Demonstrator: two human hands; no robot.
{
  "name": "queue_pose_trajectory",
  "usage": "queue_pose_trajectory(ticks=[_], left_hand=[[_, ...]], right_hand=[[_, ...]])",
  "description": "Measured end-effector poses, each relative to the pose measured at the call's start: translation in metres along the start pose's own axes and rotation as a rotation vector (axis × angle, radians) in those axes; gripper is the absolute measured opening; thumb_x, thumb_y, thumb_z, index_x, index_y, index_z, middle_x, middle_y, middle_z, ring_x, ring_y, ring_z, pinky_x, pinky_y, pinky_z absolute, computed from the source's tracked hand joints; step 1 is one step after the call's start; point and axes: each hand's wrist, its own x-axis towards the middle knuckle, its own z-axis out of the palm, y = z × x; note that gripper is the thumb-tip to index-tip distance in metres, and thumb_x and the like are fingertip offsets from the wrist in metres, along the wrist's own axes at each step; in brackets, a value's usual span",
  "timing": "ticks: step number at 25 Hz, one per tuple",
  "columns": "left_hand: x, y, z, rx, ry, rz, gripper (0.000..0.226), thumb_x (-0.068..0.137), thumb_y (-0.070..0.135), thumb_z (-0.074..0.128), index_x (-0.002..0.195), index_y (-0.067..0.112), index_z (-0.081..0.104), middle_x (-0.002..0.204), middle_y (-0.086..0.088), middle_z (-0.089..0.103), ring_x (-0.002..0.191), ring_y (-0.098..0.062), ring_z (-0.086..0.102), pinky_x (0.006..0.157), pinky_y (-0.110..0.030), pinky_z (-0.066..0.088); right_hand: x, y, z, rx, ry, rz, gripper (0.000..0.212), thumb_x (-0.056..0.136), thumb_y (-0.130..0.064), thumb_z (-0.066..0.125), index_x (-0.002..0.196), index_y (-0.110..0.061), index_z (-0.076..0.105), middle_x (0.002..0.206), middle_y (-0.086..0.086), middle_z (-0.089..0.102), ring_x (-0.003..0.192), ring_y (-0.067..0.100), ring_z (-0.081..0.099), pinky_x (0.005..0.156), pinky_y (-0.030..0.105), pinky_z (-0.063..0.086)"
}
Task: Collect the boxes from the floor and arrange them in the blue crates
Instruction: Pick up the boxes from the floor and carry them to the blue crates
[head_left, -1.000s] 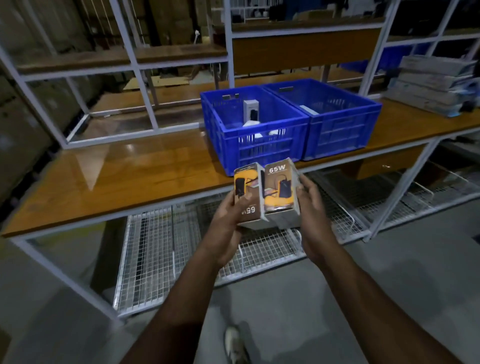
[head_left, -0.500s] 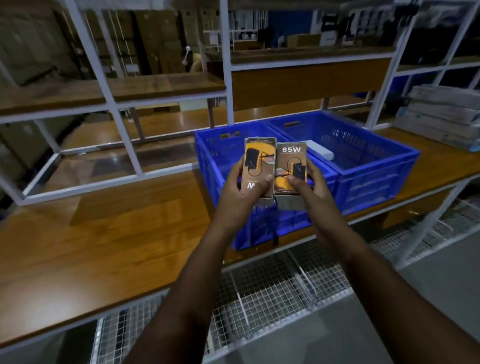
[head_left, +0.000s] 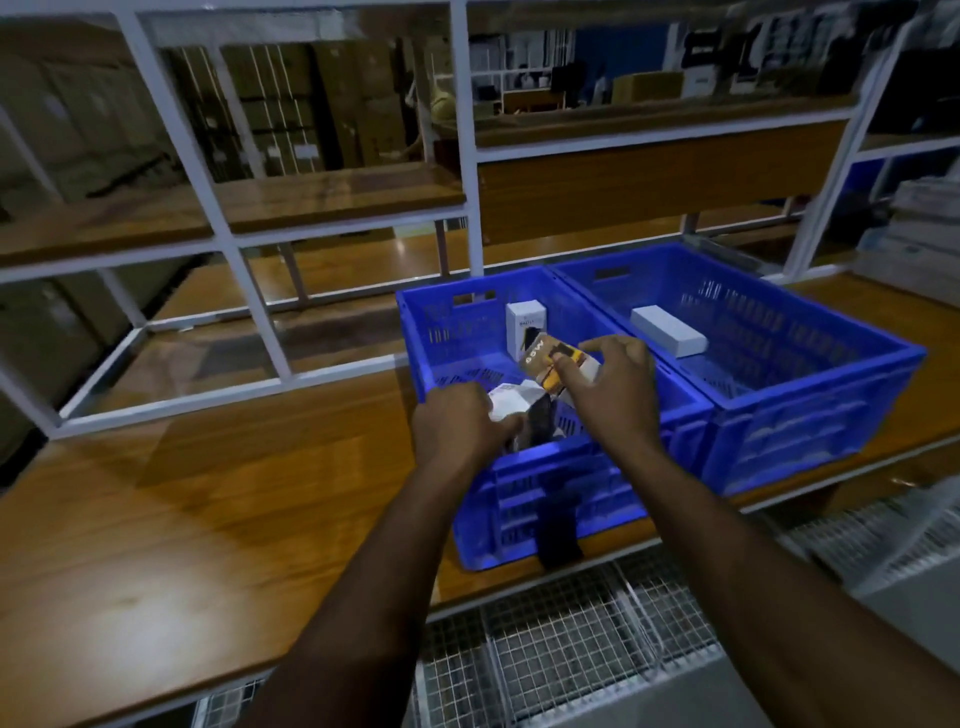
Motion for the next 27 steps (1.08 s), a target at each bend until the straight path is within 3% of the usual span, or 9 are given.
queue_pose_trajectory(ticks=[2,4,8,12,14,18,22,27], left_hand=[[0.007,0.0,0.003,0.062,0.0,-0.045,0.062,0.075,0.078,0.058,0.071,0.017,0.068,0.076,-0.002,0.072,0.081,-0.026,0.067,0.074,-0.038,0.056],[0.011,0.0,0.004,0.058,0.04,-0.077,0.065,0.076,0.078,0.056,0.06,0.015,0.06,0.066,-0.002,0.067,0.075,-0.027,0.066,0.071,-0.037,0.055],[0.017,0.013,0.0,-0.074,0.235,-0.066,0.049,0.084,0.06,0.065,0.054,0.023,0.053,0.07,0.003,0.066,0.082,-0.023,0.064,0.078,-0.04,0.053],[0.021,0.046,0.006,-0.284,0.251,0.041,0.027,0.09,0.052,0.064,0.077,0.029,0.06,0.089,0.007,0.067,0.091,-0.014,0.062,0.073,-0.032,0.048],[0.026,0.062,0.016,-0.327,0.203,0.072,0.026,0.091,0.051,0.064,0.089,0.025,0.065,0.094,0.008,0.069,0.09,-0.011,0.063,0.071,-0.029,0.047],[0.044,0.087,0.031,-0.384,0.102,0.134,0.031,0.09,0.051,0.065,0.102,0.023,0.068,0.094,0.007,0.071,0.088,-0.014,0.067,0.077,-0.037,0.056],[0.055,0.115,0.048,-0.431,0.032,0.284,0.032,0.091,0.05,0.065,0.105,0.022,0.067,0.098,0.007,0.071,0.092,-0.013,0.067,0.077,-0.033,0.055],[0.033,0.155,0.059,-0.569,0.096,0.489,0.03,0.091,0.043,0.066,0.108,0.019,0.064,0.104,0.001,0.069,0.099,-0.02,0.065,0.082,-0.035,0.049]], right_hand=[[0.008,0.007,0.003,-0.126,0.019,-0.022,0.041,0.093,-0.051,0.059,0.113,-0.017,0.065,0.118,0.011,0.057,0.121,0.032,0.044,0.091,0.043,0.042],[0.008,0.017,0.005,-0.22,0.045,-0.015,0.039,0.094,-0.054,0.054,0.103,-0.018,0.066,0.11,0.009,0.059,0.117,0.033,0.046,0.09,0.047,0.041],[0.01,0.027,0.009,-0.2,0.089,-0.003,0.034,0.096,-0.05,0.054,0.096,-0.016,0.06,0.103,0.007,0.059,0.11,0.031,0.048,0.087,0.048,0.041],[0.013,0.04,0.008,-0.051,0.009,-0.022,0.026,0.098,-0.045,0.054,0.097,-0.018,0.057,0.104,0.004,0.056,0.108,0.026,0.047,0.088,0.044,0.044],[0.014,0.046,0.001,0.003,-0.049,-0.039,0.024,0.099,-0.043,0.053,0.097,-0.019,0.057,0.106,0.003,0.055,0.106,0.023,0.047,0.088,0.04,0.044],[0.021,0.061,-0.021,0.043,-0.072,-0.034,0.017,0.1,-0.036,0.054,0.096,-0.019,0.056,0.108,0.002,0.055,0.106,0.022,0.049,0.092,0.041,0.044],[0.019,0.076,-0.046,0.012,0.051,0.014,0.011,0.099,-0.034,0.056,0.094,-0.023,0.055,0.106,-0.001,0.056,0.107,0.021,0.053,0.091,0.039,0.046],[-0.01,0.093,-0.078,-0.088,0.292,0.125,0.012,0.093,-0.03,0.062,0.087,-0.022,0.056,0.094,0.002,0.06,0.097,0.023,0.057,0.084,0.041,0.048]])
